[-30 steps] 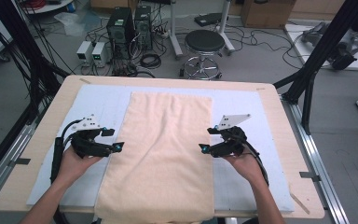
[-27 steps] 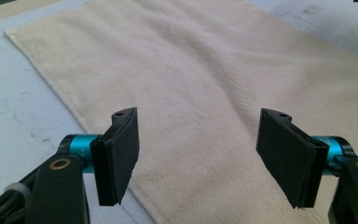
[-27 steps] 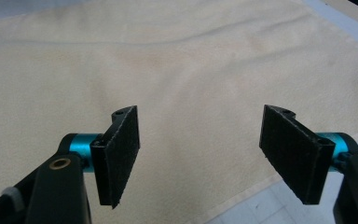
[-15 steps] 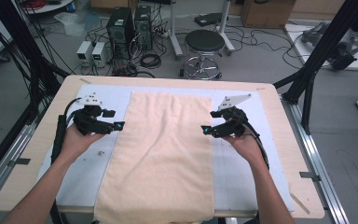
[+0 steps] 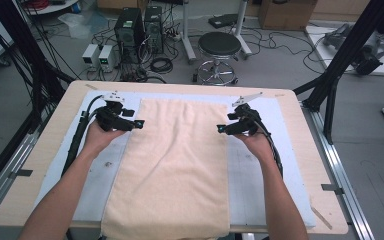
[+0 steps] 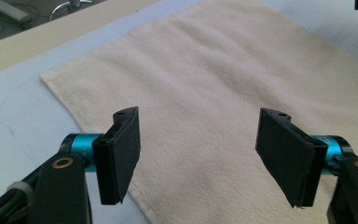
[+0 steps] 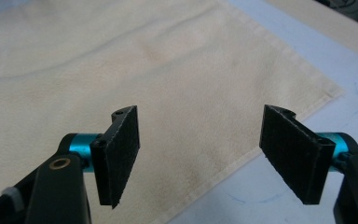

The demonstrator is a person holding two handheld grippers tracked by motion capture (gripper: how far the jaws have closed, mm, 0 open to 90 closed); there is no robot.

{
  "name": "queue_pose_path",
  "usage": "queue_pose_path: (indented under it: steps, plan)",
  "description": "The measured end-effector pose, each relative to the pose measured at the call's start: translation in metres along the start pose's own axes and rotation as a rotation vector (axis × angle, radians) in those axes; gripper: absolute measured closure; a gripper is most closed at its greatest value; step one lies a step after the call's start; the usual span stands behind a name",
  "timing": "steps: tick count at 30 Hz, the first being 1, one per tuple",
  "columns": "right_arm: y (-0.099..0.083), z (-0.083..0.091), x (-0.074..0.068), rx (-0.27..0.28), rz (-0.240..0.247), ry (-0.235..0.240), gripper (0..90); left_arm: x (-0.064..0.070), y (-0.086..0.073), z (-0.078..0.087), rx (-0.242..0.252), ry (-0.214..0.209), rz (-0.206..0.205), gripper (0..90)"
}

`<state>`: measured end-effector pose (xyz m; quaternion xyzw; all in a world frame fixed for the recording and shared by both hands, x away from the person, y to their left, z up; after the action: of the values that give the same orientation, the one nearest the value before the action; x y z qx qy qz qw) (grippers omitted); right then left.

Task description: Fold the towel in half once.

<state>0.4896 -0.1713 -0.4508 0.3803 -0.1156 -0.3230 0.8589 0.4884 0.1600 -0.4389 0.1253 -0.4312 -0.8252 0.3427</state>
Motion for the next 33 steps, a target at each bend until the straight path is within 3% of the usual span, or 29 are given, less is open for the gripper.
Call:
queue_pose_path:
  steps: [8,13,16,21,23,27,29,33]
  plan:
    - [-0.02,-0.025,0.01,-0.081,-0.033,-0.027,30.9,-0.014,-0.021,-0.024,-0.037,0.037,0.048,31.7]
    - [-0.031,-0.036,0.012,-0.12,-0.06,-0.019,39.4,-0.016,-0.036,-0.035,-0.091,-0.002,0.102,42.2]
    - [-0.034,-0.039,0.01,-0.122,-0.049,-0.035,43.2,-0.014,-0.042,-0.04,-0.118,0.003,0.08,46.1]
    - [-0.033,-0.038,0.008,-0.133,-0.033,-0.035,54.2,-0.013,-0.042,-0.041,-0.157,0.094,0.014,61.4]
    - [-0.033,-0.038,0.005,-0.136,-0.037,-0.022,59.9,-0.011,-0.042,-0.041,-0.159,0.095,0.012,67.4]
    - [-0.032,-0.038,0.002,-0.132,-0.046,0.002,71.4,-0.008,-0.042,-0.041,-0.163,0.057,0.051,81.7]
    - [-0.032,-0.038,-0.001,-0.137,-0.053,0.029,81.5,-0.006,-0.042,-0.04,-0.164,0.049,0.065,84.2]
    - [-0.03,-0.038,-0.005,-0.144,-0.039,0.039,83.8,-0.006,-0.04,-0.035,-0.167,0.032,0.074,85.5]
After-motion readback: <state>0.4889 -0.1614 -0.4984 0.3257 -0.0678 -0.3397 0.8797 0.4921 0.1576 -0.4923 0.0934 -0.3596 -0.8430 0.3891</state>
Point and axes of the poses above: each handheld gripper's, and its own axes: z roughly backward along the jaws, y roughly out of its top, x roughly to its right, the point moved 9 cm from there along -z, roughly forward along the jaws
